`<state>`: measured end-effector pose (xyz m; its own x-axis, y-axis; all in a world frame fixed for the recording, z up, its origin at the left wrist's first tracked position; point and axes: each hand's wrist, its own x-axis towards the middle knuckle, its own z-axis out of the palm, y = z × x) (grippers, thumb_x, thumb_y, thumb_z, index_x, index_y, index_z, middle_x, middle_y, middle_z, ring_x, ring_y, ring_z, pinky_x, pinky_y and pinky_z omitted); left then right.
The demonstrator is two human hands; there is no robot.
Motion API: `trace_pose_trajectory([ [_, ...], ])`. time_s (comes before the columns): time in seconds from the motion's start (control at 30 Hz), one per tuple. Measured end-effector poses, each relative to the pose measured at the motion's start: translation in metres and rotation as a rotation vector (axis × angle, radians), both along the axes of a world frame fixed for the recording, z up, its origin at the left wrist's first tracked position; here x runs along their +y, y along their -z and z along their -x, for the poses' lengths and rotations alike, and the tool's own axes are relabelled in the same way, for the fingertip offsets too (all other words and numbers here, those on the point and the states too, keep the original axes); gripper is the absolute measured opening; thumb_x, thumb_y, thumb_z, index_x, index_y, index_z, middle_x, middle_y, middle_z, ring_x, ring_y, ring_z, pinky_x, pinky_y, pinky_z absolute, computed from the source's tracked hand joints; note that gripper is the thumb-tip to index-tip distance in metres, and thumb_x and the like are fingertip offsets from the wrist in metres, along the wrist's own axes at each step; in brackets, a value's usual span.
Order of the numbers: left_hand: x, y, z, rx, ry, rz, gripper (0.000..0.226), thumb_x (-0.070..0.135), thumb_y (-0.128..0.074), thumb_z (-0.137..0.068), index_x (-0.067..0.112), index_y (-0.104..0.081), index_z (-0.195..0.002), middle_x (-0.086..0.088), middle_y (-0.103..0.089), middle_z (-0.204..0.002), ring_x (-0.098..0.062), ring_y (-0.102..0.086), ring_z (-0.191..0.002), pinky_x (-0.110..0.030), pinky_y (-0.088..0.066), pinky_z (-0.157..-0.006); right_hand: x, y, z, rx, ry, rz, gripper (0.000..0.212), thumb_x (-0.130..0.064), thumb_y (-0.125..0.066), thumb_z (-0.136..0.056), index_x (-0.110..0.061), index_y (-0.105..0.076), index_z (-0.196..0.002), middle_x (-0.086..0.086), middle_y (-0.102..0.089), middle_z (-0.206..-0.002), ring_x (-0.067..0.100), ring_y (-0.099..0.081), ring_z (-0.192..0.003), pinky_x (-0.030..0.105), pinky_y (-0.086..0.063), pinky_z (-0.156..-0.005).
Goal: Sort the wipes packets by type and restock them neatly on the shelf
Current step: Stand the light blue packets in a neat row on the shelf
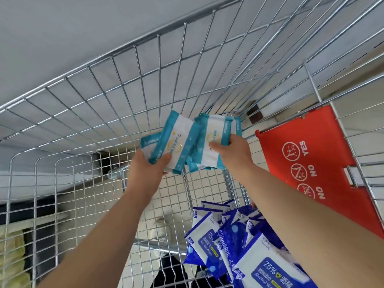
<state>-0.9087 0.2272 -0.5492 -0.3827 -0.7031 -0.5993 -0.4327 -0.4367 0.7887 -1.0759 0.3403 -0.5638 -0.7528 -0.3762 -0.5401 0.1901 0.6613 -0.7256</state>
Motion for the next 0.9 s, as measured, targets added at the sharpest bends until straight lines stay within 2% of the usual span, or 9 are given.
trace_pose_trajectory([
  [0.13,-0.009,0.004,-0.007,-0.026,-0.048,0.067,0.022,0.011,-0.067,-0.088,0.02,-0.057,-0.106,0.001,-0.071,-0.102,-0.016,-0.07,-0.09,-0.037,-0.058,-0.077,0.013,0.001,0.011,0.02,0.136,0.027,0.01,-0.013,-0.064,-0.087,-0.015,-0.066,-0.097,0.005,-0.07,-0.096,0.02,-0.066,-0.084,0.036,-0.054,-0.075],
  [0.23,-0.013,0.01,-0.017,-0.06,-0.028,0.086,0.022,0.01,-0.064,-0.09,0.028,-0.057,-0.099,0.002,-0.07,-0.103,-0.018,-0.069,-0.093,-0.042,-0.057,-0.08,0.012,-0.001,0.015,-0.032,0.162,0.079,0.009,-0.011,-0.062,-0.088,-0.018,-0.066,-0.093,0.004,-0.07,-0.098,0.022,-0.067,-0.09,0.042,-0.055,-0.083],
  [0.3,-0.014,0.015,-0.019,-0.069,-0.026,0.018,0.022,0.008,-0.062,-0.09,0.02,-0.055,-0.108,-0.004,-0.069,-0.108,-0.021,-0.069,-0.094,-0.042,-0.058,-0.08,0.009,-0.001,0.011,-0.048,0.087,0.066,0.007,-0.012,-0.063,-0.088,-0.018,-0.065,-0.09,0.004,-0.069,-0.096,0.021,-0.065,-0.088,0.036,-0.054,-0.076],
  [0.37,-0.015,0.019,-0.016,-0.064,-0.013,-0.053,0.032,0.009,-0.062,-0.091,0.009,-0.05,-0.12,-0.009,-0.066,-0.113,-0.023,-0.068,-0.096,-0.04,-0.059,-0.078,0.006,-0.001,0.004,-0.057,0.04,0.053,0.01,-0.014,-0.064,-0.087,-0.015,-0.066,-0.097,0.005,-0.069,-0.098,0.017,-0.063,-0.082,0.027,-0.051,-0.063],
  [0.4,-0.015,0.02,-0.014,-0.053,-0.007,-0.081,0.035,0.01,-0.062,-0.091,0.007,-0.048,-0.123,-0.009,-0.065,-0.114,-0.023,-0.068,-0.097,-0.039,-0.059,-0.078,0.004,0.0,0.001,-0.064,0.034,0.053,0.012,-0.014,-0.064,-0.087,-0.013,-0.066,-0.099,0.005,-0.069,-0.098,0.016,-0.063,-0.081,0.026,-0.051,-0.061],
  [0.47,-0.015,0.021,-0.008,-0.024,0.013,-0.12,0.035,0.01,-0.061,-0.091,0.006,-0.048,-0.123,-0.01,-0.065,-0.115,-0.023,-0.069,-0.097,-0.038,-0.059,-0.079,-0.001,0.003,-0.004,-0.066,0.042,0.054,0.01,-0.015,-0.065,-0.086,-0.014,-0.066,-0.096,0.006,-0.069,-0.098,0.019,-0.065,-0.085,0.034,-0.054,-0.068],
  [0.63,-0.017,0.022,-0.007,-0.006,0.086,-0.165,0.035,0.012,-0.06,-0.092,0.006,-0.046,-0.124,-0.01,-0.066,-0.115,-0.023,-0.069,-0.098,-0.037,-0.06,-0.079,-0.008,0.006,-0.011,-0.094,0.07,0.052,0.023,-0.013,-0.066,-0.085,-0.011,-0.065,-0.108,0.003,-0.068,-0.101,0.018,-0.065,-0.091,0.028,-0.054,-0.072],
  [0.77,-0.019,0.021,-0.01,-0.025,0.121,-0.172,0.034,0.012,-0.06,-0.092,0.006,-0.047,-0.124,-0.011,-0.065,-0.116,-0.025,-0.068,-0.1,-0.041,-0.059,-0.081,-0.011,0.005,-0.015,-0.18,0.094,0.051,0.031,-0.009,-0.069,-0.082,-0.011,-0.063,-0.113,0.004,-0.069,-0.106,0.019,-0.066,-0.095,0.037,-0.055,-0.083],
  [0.9,-0.024,0.007,-0.018,-0.036,0.122,-0.113,0.018,0.008,-0.059,-0.093,0.014,-0.053,-0.109,-0.006,-0.067,-0.109,-0.021,-0.068,-0.096,-0.035,-0.058,-0.077,-0.012,-0.013,-0.018,-0.107,0.036,0.069,0.029,-0.007,-0.063,-0.086,-0.011,-0.059,-0.115,0.001,-0.066,-0.103,0.013,-0.063,-0.09,0.02,-0.048,-0.066],
])
